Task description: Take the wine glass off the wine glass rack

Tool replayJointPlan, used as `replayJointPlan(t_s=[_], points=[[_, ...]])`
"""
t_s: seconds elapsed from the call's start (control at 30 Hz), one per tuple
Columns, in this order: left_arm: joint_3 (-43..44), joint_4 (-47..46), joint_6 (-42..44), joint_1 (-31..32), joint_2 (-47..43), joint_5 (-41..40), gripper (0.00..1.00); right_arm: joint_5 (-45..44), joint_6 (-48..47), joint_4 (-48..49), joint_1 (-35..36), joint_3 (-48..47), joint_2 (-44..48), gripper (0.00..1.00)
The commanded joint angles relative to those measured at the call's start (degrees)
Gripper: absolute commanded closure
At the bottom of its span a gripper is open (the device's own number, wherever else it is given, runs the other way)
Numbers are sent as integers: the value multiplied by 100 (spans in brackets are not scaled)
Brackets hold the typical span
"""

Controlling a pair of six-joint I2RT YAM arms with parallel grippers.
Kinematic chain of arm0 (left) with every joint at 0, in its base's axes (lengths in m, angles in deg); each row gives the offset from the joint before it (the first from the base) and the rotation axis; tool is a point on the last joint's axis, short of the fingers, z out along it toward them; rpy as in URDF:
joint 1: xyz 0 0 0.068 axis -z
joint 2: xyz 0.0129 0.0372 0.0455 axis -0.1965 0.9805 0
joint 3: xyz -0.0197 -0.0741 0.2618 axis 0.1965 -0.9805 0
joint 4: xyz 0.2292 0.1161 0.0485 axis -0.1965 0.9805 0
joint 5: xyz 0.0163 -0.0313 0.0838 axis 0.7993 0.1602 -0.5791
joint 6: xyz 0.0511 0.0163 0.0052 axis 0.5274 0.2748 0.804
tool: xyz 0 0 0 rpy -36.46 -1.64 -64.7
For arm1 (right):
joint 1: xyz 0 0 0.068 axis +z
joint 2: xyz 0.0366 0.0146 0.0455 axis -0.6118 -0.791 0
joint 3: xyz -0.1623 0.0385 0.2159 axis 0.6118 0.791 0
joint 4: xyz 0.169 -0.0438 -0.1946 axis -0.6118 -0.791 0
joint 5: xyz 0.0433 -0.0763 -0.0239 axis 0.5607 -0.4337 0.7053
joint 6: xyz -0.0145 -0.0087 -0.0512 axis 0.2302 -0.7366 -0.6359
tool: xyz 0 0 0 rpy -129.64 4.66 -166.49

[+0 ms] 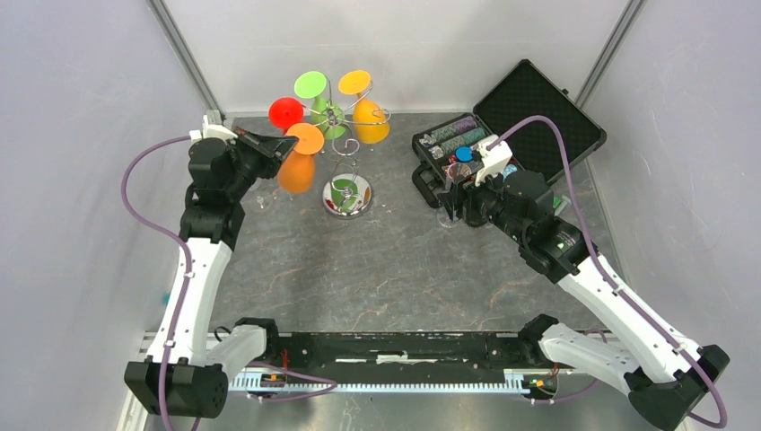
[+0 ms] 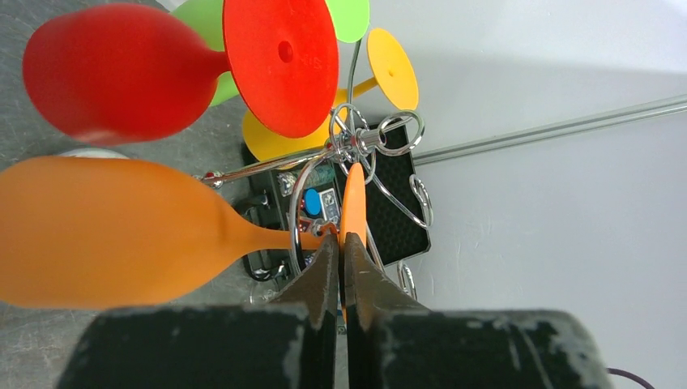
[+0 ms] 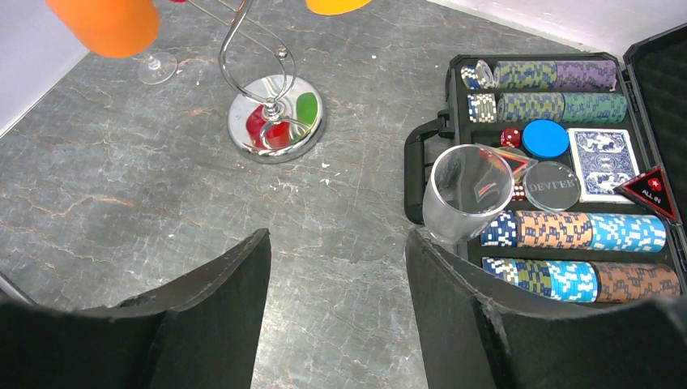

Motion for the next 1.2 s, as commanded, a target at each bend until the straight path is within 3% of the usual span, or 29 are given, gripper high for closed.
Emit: replayJointPlan(t_s=[0.0,0.3,0.57,0.87,1.0,1.17], points=[[288,49,155,7,-201,66,98,-64,54,204,-19,11,79,33],[419,347,343,7,-662,-535,98,-55,55,204,-17,22,121,33],[723,194,670,3,-236,-335,98,11,59,195,-17,97,154,34],[879,122,826,-3,81,-452,98,330,-22,529,-21,343,365,25],[859,-42,756,-2,197,-243,98,533,-24,697,-18,414,375,22],[926,-235,676,-3,382,578,98,987,-38,1029,-17,599,427,15]])
